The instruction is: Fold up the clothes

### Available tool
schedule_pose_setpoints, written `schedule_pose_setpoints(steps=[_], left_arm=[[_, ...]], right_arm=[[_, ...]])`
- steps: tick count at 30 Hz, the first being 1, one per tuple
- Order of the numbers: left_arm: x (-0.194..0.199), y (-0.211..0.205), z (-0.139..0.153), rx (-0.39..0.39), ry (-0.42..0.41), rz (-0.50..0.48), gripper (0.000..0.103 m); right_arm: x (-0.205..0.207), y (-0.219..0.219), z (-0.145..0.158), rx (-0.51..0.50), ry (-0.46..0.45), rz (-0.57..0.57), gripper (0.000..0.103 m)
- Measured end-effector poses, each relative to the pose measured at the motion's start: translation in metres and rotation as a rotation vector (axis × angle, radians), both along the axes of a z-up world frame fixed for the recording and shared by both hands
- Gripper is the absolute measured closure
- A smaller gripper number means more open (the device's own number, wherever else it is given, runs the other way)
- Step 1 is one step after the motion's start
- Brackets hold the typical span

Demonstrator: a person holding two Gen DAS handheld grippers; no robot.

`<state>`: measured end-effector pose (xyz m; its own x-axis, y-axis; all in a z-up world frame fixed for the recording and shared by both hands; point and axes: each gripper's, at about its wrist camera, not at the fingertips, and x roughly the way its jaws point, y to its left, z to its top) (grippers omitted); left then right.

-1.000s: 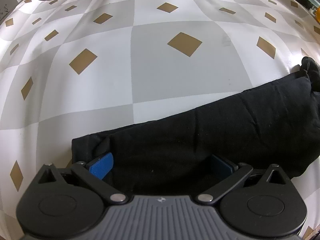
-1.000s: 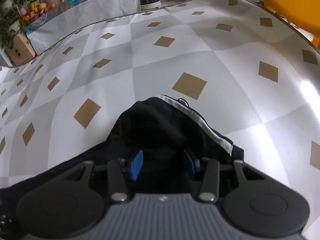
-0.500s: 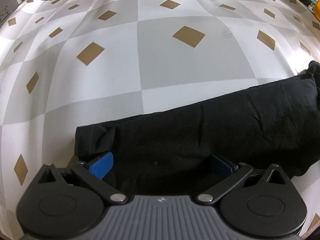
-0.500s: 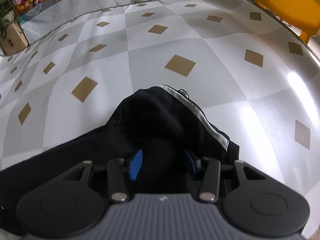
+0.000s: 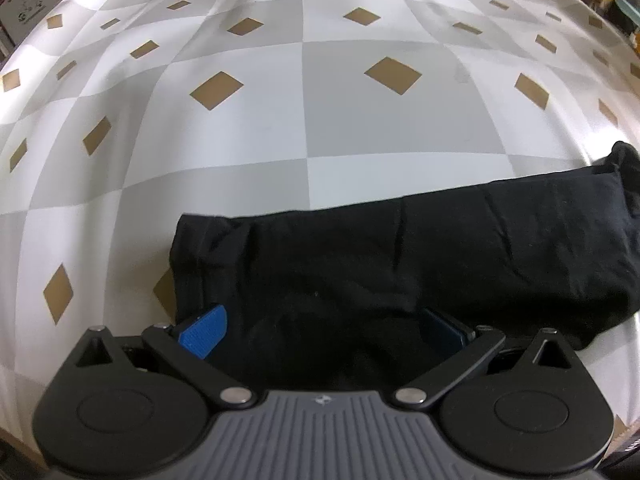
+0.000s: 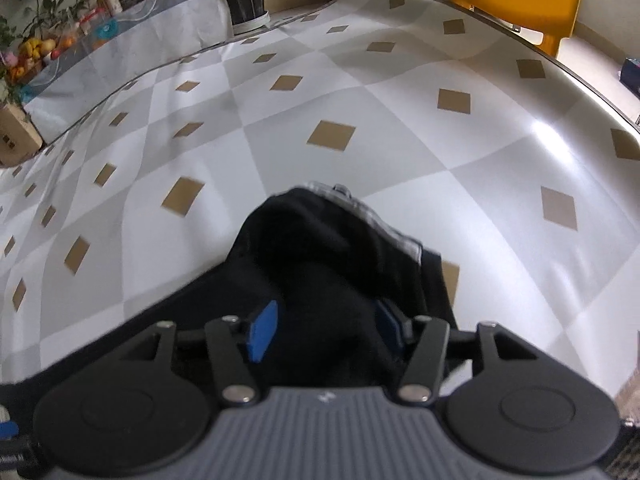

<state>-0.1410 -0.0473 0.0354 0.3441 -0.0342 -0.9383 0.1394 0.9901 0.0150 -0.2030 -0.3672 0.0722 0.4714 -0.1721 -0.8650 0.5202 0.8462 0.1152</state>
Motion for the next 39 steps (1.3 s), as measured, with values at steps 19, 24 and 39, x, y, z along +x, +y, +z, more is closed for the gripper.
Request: schedule_pose_setpoints(steps=[19,24,39], left_arm=[[-0.059,-0.004,0.024,-0.037,-0.067,0.014,0.0],[-0.061,-0.009,0.025,-0.032,-0.08,-0.006,0.0],[-0.059,-0.017,0.022,-0.034,-0.081,-0.035,0.014]], right_arm=[[-0.049,0.025,0.0,0.076,0.021,-0.023,0.039],[-0.054,0.01,-0.01,0.088,0.029,-0.095,0.039],[-0.064,-0.033,-0.042,0.239,-0.06,-0.367,0.039]])
